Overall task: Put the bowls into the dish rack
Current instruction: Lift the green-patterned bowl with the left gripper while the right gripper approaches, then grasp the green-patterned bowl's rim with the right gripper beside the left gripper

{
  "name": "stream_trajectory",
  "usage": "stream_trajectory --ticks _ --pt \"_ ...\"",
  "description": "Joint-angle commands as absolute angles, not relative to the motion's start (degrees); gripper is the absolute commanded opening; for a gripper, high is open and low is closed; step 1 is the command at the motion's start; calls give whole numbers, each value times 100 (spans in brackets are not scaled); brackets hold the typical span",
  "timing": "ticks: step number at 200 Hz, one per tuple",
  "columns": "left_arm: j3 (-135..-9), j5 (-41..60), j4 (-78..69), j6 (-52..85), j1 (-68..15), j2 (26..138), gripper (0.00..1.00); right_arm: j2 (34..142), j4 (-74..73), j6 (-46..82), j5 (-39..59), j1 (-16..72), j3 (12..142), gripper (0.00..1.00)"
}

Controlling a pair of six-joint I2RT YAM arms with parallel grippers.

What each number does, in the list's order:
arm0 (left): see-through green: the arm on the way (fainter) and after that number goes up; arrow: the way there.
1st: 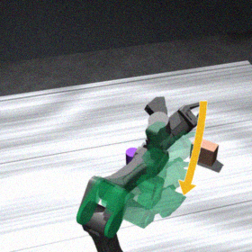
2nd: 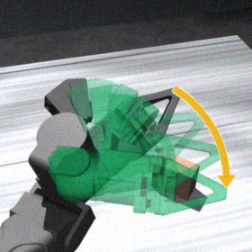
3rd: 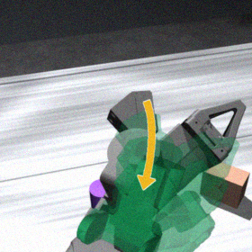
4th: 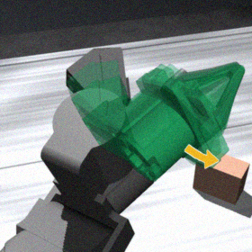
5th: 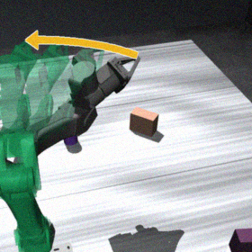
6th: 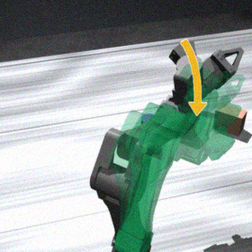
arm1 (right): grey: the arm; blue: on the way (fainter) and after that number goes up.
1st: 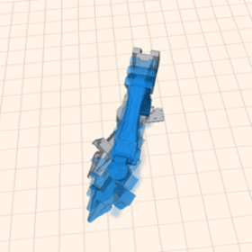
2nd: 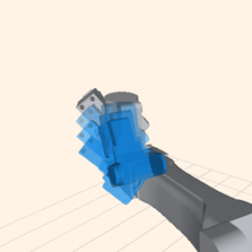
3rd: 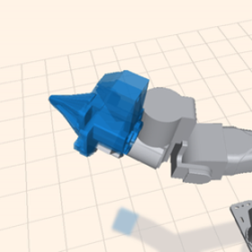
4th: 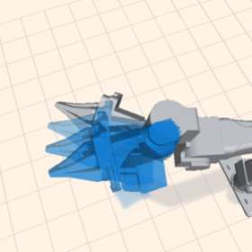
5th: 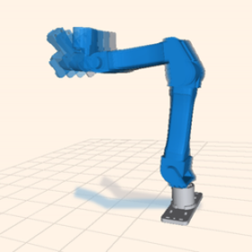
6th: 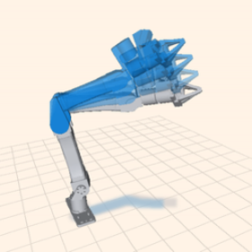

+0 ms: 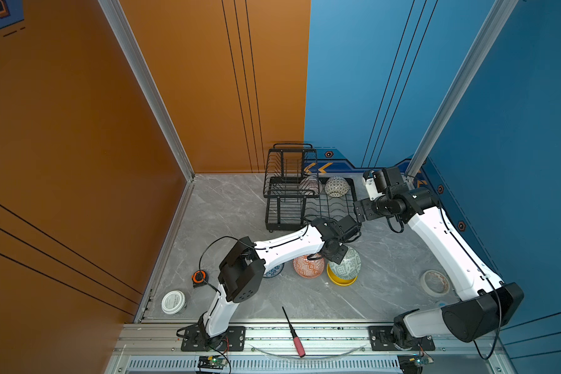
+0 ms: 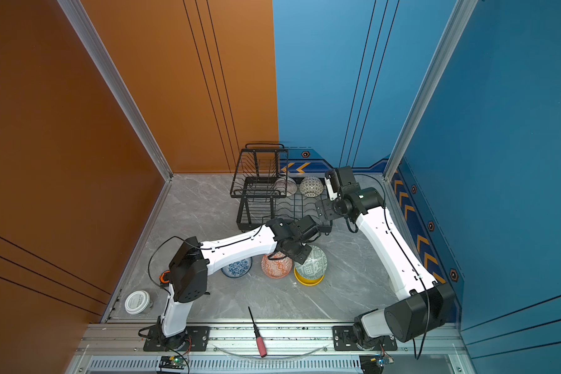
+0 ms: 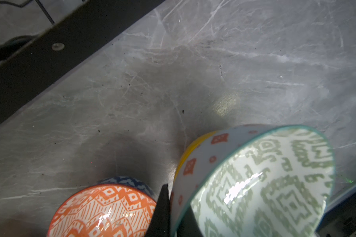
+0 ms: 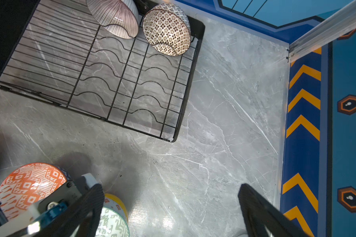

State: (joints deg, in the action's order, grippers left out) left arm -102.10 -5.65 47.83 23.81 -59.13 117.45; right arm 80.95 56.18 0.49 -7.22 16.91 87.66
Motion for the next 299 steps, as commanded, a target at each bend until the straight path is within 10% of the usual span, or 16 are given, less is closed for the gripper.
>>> stream_trajectory --ticks 1,199,299 --pt "-10415 -690 4887 2289 -5813 11316 0 7918 5643 419 -525 1459 8936 100" --pt "-10547 -959 5041 2223 -4996 10019 0 7121 4819 2387 1 3285 7598 91" --pt "-9730 -855 4820 2434 -4708 9464 0 7815 4052 2804 0 3571 7547 54"
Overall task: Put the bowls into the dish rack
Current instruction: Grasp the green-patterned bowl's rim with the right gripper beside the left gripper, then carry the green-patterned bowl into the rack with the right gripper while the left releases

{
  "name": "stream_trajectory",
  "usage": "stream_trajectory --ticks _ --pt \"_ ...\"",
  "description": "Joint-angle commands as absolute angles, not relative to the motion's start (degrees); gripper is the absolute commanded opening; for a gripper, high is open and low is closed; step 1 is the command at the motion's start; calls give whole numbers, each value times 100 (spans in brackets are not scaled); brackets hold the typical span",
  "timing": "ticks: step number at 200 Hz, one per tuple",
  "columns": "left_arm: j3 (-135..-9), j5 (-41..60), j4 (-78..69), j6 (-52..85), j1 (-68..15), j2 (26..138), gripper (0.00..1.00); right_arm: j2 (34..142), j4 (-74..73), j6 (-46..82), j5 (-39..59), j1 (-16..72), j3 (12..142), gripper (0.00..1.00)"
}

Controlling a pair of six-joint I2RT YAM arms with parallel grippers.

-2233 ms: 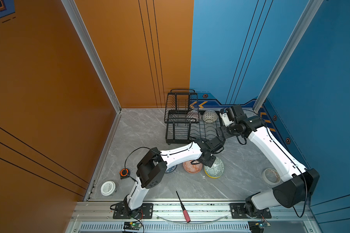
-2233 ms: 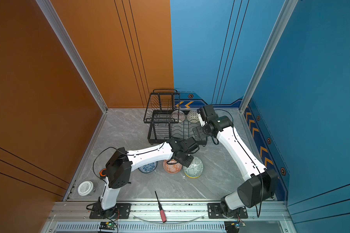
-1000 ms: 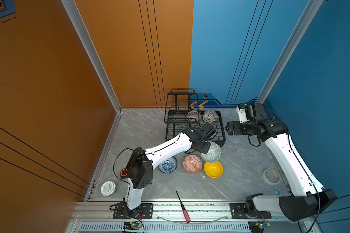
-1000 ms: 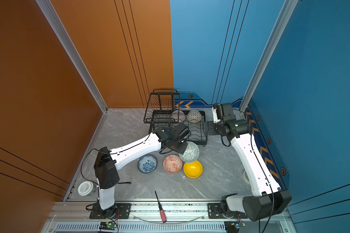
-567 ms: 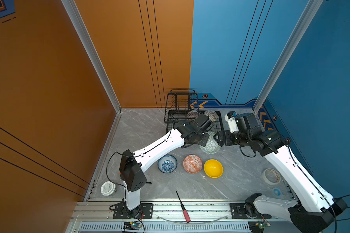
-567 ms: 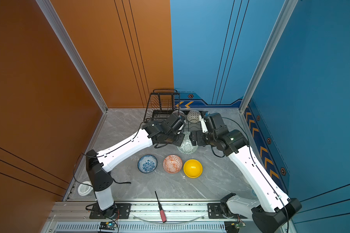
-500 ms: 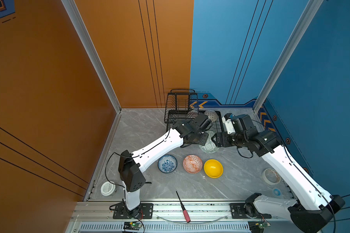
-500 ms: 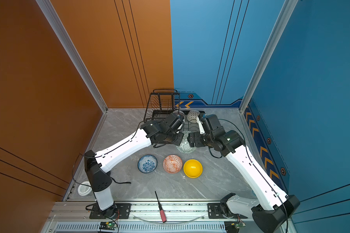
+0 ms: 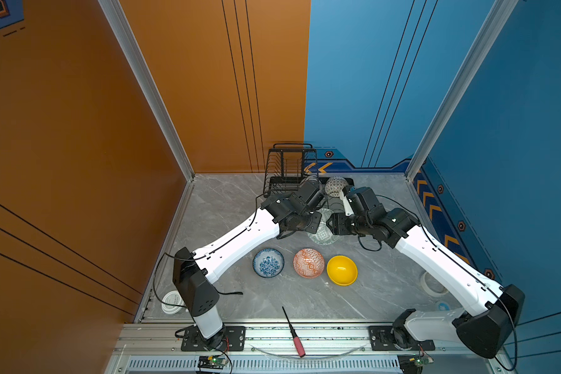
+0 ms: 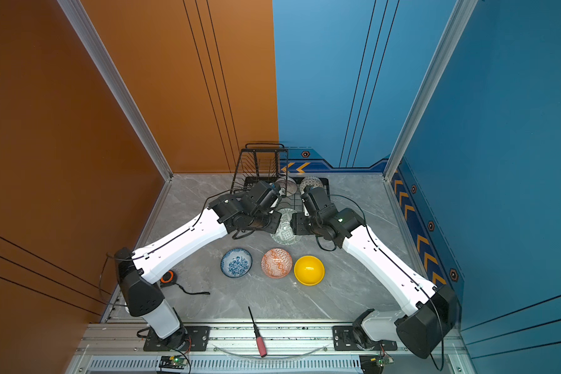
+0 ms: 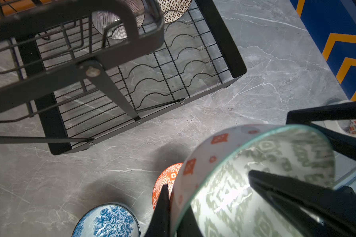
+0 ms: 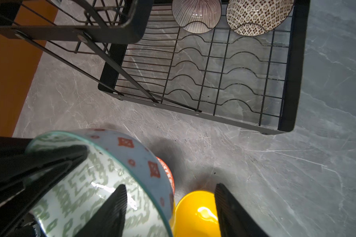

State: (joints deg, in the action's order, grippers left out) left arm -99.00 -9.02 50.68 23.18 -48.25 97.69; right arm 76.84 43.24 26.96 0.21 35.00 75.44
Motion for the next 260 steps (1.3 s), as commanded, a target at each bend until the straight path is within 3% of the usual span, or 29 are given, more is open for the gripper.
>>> stream_trajectory --ticks 1,40,83,131,146,160,184,221,260 --pt "-9725 -849 4809 2434 -4700 9461 0 7823 4052 2808 0 3574 7549 54" --pt "-9473 -684 4659 2435 -4572 9301 0 8126 4052 2812 31 3660 7730 44" --pt "-9277 -420 4486 2400 -4423 9157 0 8323 4043 2839 -24 3798 7822 42" --pt "-9255 -242 4460 2322 -4384 9152 0 8472 4008 2892 -169 3876 7971 15" --pt "-9247 -154 4456 2240 -4377 9156 0 8492 4025 2853 -197 3867 8062 2" --pt "-9230 -87 4456 2150 -4367 9149 11 8526 4146 2776 -225 3857 8209 0" --pt "-9165 -26 4464 1992 -4351 9084 39 8492 4326 2474 -362 3813 8318 0" --pt "-9153 -25 4652 1746 -4286 9012 99 8333 4411 1890 -360 3383 8247 0" --pt "-9181 -81 4846 1378 -4214 9003 98 8008 4127 583 -628 2860 7973 0"
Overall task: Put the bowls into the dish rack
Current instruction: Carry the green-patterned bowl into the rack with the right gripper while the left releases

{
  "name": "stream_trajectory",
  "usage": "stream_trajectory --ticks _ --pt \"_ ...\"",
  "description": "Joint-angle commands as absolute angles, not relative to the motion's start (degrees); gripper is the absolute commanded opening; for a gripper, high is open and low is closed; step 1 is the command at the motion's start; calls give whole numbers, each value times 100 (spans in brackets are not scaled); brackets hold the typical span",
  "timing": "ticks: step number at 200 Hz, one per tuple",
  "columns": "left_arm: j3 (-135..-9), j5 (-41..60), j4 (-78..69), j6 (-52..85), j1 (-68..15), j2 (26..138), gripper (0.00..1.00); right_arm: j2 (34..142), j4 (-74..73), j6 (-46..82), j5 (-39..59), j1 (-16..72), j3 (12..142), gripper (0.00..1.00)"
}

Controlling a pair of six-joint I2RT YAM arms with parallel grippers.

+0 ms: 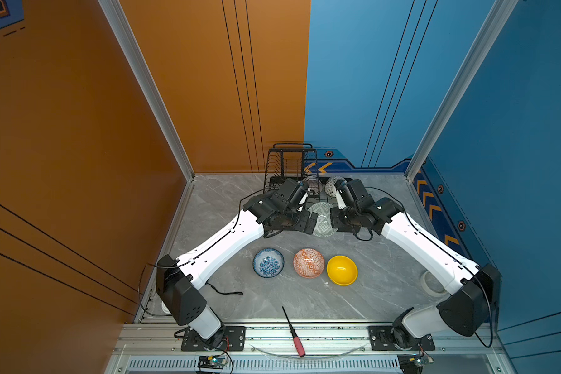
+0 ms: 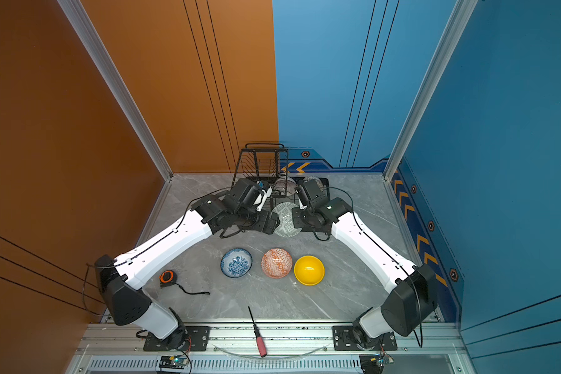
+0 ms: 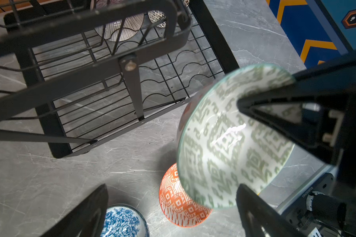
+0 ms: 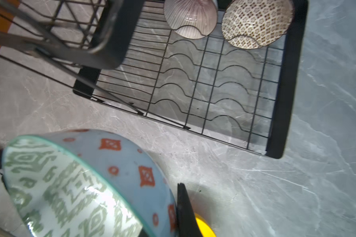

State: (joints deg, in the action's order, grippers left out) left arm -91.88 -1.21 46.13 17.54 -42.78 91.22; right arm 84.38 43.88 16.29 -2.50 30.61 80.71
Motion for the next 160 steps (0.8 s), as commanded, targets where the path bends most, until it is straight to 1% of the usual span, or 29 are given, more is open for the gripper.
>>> stream_trajectory --ticks 1,29,71,90,121,160 --pt "-9183 -80 4845 1361 -4212 9006 98 7999 4098 551 -652 2858 7955 0" --pt "-9203 -220 4944 1124 -4188 9053 98 7871 3316 -506 -1220 2721 7588 0" --pt "-9245 -302 4948 1019 -4158 9117 98 7868 2075 -2045 -1655 2521 7173 0" --pt "-9289 -297 4947 1047 -4129 9167 98 7694 1110 -2885 -1862 2506 6691 0" --pt "-9290 -326 4953 1008 -4057 9247 98 7379 -899 -4223 -1670 2398 5594 0" --pt "-9399 -177 4936 937 -3920 9305 98 7797 -2847 -5397 -1622 2163 5015 0"
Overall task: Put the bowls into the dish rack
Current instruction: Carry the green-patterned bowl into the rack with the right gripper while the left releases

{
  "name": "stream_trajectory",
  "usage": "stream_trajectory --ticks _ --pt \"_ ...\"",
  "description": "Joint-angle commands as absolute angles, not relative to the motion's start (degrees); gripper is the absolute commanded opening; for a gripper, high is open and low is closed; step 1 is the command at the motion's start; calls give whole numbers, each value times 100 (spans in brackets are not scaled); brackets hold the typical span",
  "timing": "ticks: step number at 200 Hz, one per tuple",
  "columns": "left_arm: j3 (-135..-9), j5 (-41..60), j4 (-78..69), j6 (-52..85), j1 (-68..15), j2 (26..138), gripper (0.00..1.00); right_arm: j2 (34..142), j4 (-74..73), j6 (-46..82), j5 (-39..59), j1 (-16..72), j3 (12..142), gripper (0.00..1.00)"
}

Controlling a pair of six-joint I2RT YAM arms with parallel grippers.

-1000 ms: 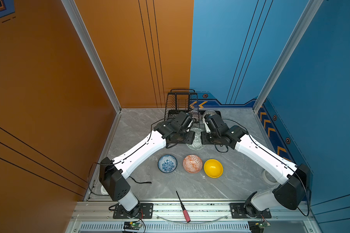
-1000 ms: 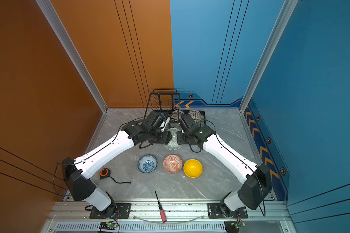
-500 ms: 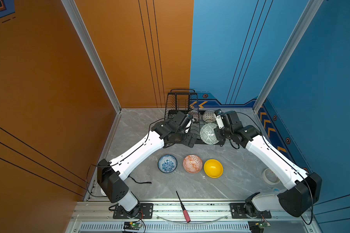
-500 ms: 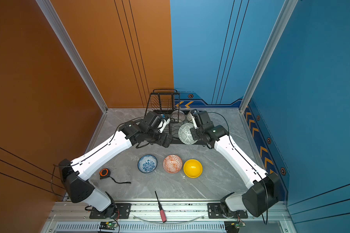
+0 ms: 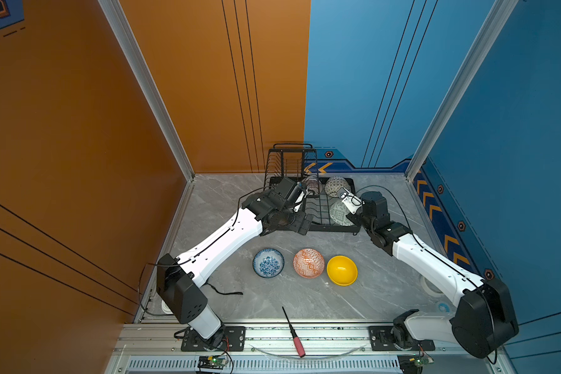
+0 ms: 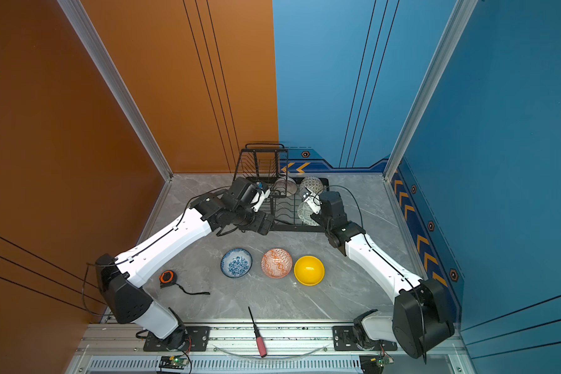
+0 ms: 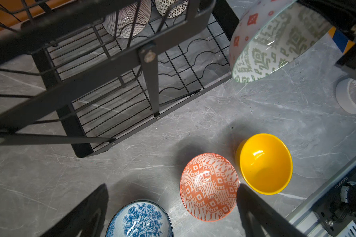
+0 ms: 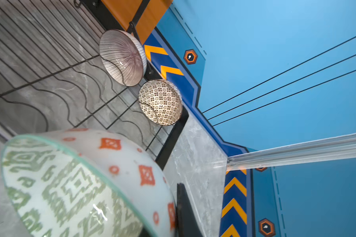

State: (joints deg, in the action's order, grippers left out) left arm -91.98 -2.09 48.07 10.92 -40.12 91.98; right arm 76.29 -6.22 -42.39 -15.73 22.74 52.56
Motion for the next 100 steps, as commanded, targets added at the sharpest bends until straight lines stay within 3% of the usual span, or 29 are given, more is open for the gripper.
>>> stream_trajectory --ticks 1,49,100 --pt "-9402 -168 4938 934 -3920 9302 98 7810 -2900 -5428 -1619 2163 5004 0" --pt "-9397 -167 4938 850 -3885 9289 98 8624 -4654 -6737 -1599 2227 4803 0" --pt "-9393 -140 4896 861 -3869 9282 98 9354 -5375 -7538 -1733 2329 5005 0"
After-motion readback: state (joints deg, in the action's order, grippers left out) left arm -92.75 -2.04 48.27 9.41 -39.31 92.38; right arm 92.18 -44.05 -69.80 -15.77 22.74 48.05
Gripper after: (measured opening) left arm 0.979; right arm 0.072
